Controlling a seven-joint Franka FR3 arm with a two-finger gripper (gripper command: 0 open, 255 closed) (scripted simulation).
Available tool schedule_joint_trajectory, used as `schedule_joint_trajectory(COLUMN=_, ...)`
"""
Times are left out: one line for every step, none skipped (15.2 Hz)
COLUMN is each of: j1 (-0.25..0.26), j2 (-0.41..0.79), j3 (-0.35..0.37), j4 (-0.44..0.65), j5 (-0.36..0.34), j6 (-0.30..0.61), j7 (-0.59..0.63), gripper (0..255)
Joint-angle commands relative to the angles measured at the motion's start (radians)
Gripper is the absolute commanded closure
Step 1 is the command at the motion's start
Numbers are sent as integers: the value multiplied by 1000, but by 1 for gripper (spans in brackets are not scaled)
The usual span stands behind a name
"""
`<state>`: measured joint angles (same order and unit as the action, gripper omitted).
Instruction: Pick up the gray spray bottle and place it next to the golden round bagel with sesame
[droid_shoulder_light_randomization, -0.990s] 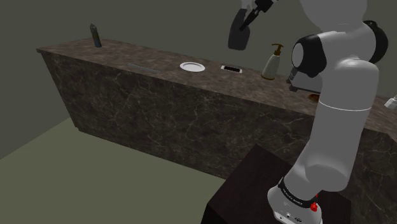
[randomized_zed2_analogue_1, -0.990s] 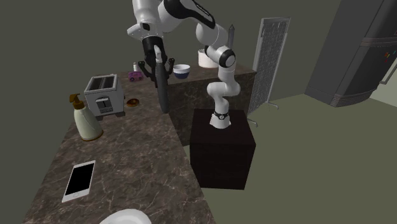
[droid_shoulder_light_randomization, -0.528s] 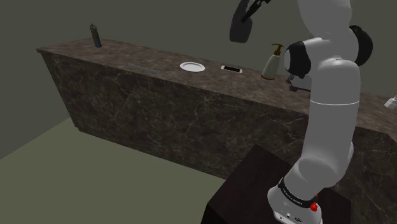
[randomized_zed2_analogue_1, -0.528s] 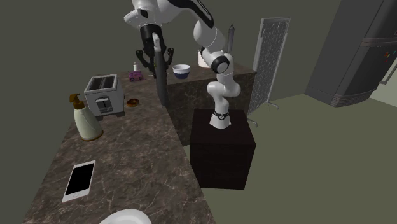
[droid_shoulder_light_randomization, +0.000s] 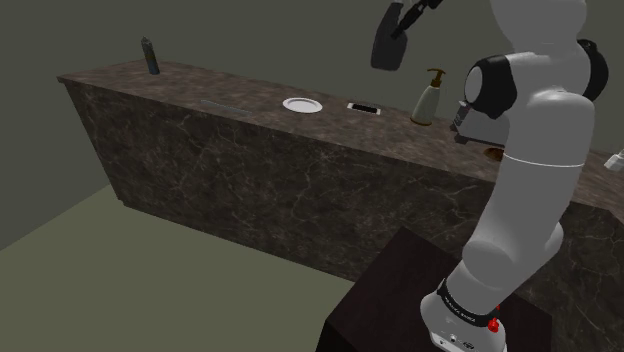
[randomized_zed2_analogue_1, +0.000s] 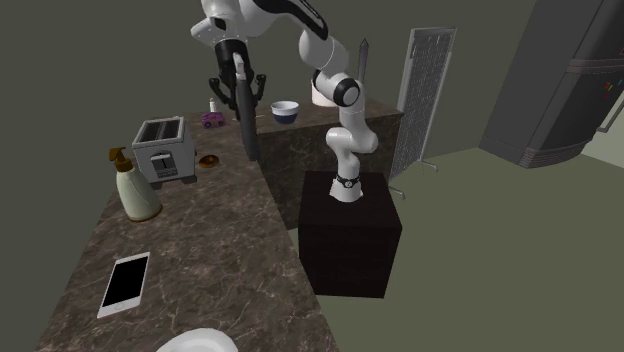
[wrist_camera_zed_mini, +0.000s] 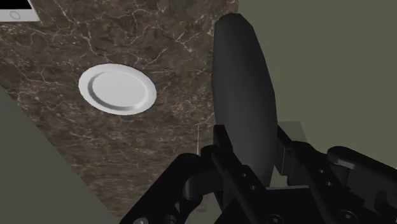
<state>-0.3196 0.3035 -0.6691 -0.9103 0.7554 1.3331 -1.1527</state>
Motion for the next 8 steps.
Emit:
schedule_joint_trajectory(j1=13, j2=-57, j3=-22, j4=-95, j5=-45, j6=25, j7=-51, gripper=255)
schedule_joint_trajectory(j1=15, j2=-78, j3=-29, j4=-136, j5=-59, j6=36, j7=-76, gripper=255)
schedule_joint_trajectory(j1=15, j2=-96, j3=-36, j4=-172, j5=-70, j6=46, j7=-100, gripper=255)
schedule_joint_trajectory(j1=12, j2=-112, j3=-42, j4=-204, j5=-80, j6=54, j7=-124, gripper=255)
schedule_joint_trajectory(j1=7, j2=-126, j3=-49, j4=-233, j5=-88, j6=60, j7=-147, gripper=255)
schedule_joint_trajectory(j1=1, j2=-137, j3=-56, j4=-260, j5=-95, j6=65, j7=-171, gripper=255)
schedule_joint_trajectory(j1=-6, j2=-147, j3=-63, j4=-284, j5=-100, j6=69, j7=-194, gripper=255)
schedule_joint_trajectory(j1=-15, j2=-155, j3=-70, j4=-305, j5=-104, j6=72, j7=-218, gripper=255)
